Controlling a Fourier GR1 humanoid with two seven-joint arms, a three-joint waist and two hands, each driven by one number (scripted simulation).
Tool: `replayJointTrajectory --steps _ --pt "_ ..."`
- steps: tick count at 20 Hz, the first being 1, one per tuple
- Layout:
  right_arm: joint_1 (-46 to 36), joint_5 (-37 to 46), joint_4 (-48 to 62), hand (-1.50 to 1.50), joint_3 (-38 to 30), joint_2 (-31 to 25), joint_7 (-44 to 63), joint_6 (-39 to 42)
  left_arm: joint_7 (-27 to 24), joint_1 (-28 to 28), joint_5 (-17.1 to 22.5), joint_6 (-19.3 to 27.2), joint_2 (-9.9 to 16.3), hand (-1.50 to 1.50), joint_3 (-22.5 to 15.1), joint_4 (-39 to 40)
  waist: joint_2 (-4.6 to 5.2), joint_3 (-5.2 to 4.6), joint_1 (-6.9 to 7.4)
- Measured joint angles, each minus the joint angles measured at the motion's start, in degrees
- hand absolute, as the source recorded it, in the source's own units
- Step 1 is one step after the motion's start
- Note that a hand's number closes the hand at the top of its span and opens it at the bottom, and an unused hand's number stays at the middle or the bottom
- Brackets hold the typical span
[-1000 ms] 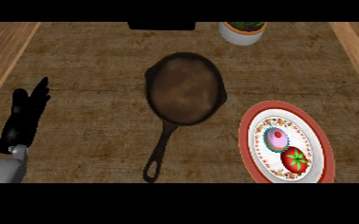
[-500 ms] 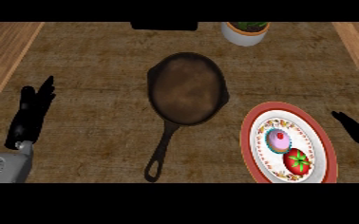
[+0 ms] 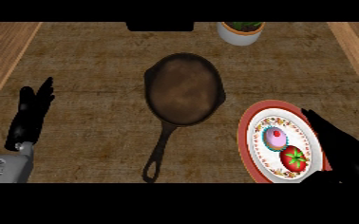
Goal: Pick the tomato from the plate and place it in the pan
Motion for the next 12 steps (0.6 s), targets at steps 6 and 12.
replayJointTrajectory --steps 6,12 --pt "-0.9 4.8 3.3 -1.5 0.7 4.9 0.3 2.8 0.6 1.9 -1.7 -0.9 -1.0 0.0 1.5 -2.3 -0.08 0.0 -0.21" --pt "1.0 8.2 5.4 -1.5 -1.0 8.1 -3.3 4.9 0.0 0.6 -3.8 -2.1 -2.4 0.0 3.6 -0.5 -0.07 0.03 -0.47"
